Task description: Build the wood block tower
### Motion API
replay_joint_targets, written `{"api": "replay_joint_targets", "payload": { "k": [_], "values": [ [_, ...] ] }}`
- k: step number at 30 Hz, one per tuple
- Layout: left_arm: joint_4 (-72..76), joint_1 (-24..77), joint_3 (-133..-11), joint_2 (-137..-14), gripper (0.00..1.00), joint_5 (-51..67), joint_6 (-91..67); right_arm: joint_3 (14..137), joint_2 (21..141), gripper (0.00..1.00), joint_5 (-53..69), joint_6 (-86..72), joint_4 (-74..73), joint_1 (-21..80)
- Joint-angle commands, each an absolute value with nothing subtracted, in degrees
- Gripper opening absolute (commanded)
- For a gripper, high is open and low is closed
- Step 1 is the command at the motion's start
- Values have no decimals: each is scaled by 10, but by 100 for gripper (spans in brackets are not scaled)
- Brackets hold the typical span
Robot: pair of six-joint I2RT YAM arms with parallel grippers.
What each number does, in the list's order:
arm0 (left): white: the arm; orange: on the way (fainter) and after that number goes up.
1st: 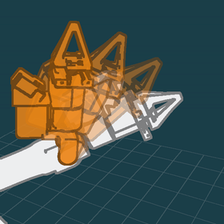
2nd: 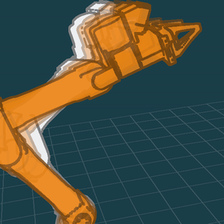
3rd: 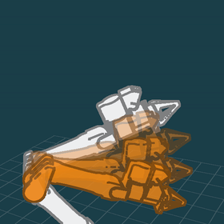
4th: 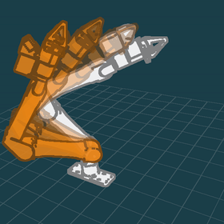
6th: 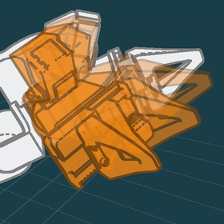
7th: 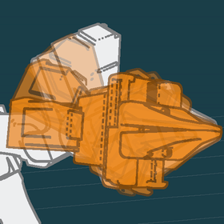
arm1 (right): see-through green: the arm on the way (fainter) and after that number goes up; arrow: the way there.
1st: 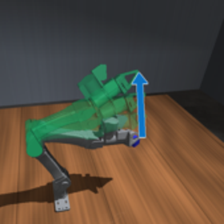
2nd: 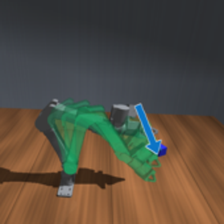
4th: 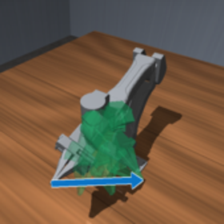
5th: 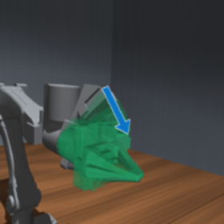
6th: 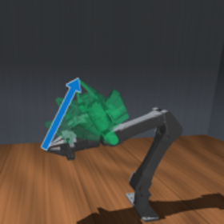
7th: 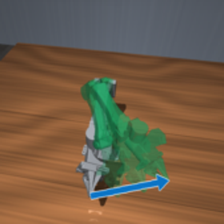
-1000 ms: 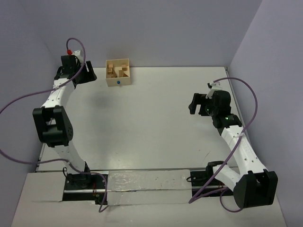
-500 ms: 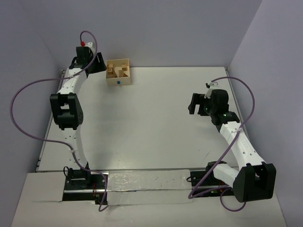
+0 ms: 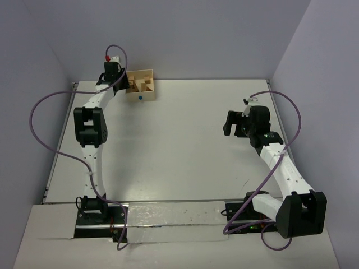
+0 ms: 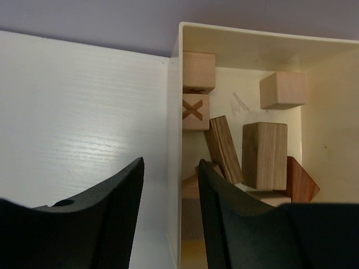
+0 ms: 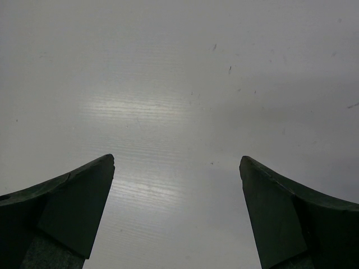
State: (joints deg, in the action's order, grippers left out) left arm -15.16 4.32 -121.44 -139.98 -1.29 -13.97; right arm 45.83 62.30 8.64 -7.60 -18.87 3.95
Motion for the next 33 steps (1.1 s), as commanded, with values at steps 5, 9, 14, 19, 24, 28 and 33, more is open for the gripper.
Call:
{"api": "replay_joint_targets", "payload": {
  "k": [5, 9, 14, 19, 24, 28, 33],
  "values": [
    [-112, 51, -1273, -1441, 46, -42, -130, 486, 627, 100, 80, -69, -187, 36],
    [-102, 51, -1277, -1453, 36, -47, -127, 487, 629, 100, 84, -69, -188, 36],
    [-103, 51, -1284, -1456, 20, -47, -127, 492, 628, 100, 91, -69, -193, 36],
    [-100, 51, -1244, -1413, 1, -47, -111, 495, 619, 100, 97, -68, -198, 36],
    [-103, 52, -1174, -1329, 0, -39, -88, 498, 608, 100, 109, -69, -204, 37],
    [-111, 62, -1101, -1234, 0, -42, -46, 495, 593, 100, 116, -70, -204, 37],
    [-112, 90, -996, -1112, 0, -79, 34, 490, 577, 100, 124, -71, -200, 38]
  ]
}}
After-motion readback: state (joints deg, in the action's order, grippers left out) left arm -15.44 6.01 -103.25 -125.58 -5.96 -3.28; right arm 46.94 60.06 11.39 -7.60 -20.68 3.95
